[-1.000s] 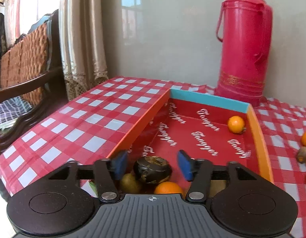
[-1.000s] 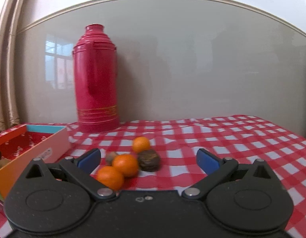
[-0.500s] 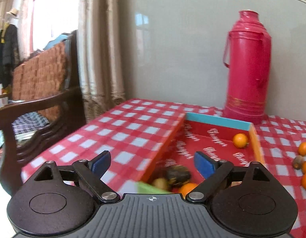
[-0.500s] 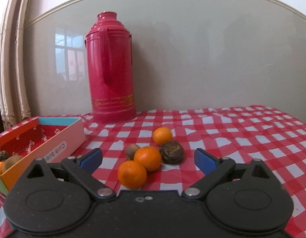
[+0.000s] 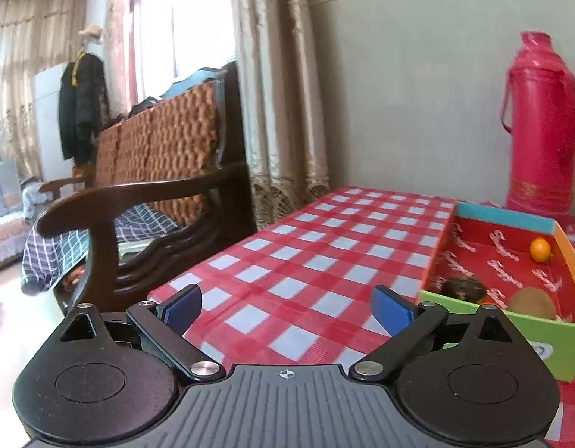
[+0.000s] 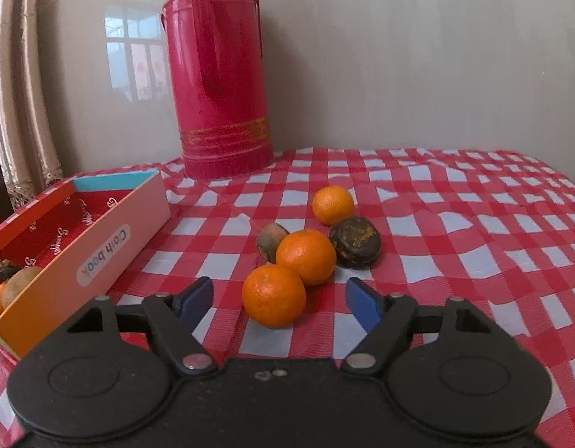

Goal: Organize fruits
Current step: 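Reach the right gripper to a mandarin and grasp it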

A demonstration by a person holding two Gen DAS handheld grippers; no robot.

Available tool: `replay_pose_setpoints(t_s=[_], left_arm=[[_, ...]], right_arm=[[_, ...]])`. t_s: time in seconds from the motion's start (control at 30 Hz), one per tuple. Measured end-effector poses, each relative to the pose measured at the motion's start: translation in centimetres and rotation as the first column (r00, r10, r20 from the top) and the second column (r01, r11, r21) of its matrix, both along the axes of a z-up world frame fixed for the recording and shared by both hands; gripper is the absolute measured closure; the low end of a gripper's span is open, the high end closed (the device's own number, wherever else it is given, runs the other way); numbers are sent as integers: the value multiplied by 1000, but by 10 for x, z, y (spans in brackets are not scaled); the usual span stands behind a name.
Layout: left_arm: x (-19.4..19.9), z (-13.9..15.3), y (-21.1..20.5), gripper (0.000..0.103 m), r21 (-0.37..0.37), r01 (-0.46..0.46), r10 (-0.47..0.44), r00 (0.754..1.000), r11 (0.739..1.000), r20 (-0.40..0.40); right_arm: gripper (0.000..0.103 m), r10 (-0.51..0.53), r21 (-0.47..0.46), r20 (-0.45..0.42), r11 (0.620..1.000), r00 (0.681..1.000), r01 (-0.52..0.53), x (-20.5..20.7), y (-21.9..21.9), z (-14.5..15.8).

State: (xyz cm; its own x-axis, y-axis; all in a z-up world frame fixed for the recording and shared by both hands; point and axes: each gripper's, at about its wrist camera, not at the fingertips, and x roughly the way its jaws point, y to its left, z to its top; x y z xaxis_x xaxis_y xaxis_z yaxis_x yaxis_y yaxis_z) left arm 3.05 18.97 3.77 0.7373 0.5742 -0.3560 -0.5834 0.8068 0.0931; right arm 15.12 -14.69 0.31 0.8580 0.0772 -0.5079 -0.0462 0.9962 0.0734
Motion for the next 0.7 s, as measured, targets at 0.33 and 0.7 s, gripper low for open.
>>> replay_pose_setpoints(t_s=[0.33,0.7], left_arm=[[-10,-7,29,1,-47,-76,76,997,996,4],[-22,-10,49,0,-84,-128,130,991,988,16]], right_arm=[[69,-7,-16,-54,1000,998,6,13,9,-4],[73,18,-34,-26,999,999,-19,8,15,-3]])
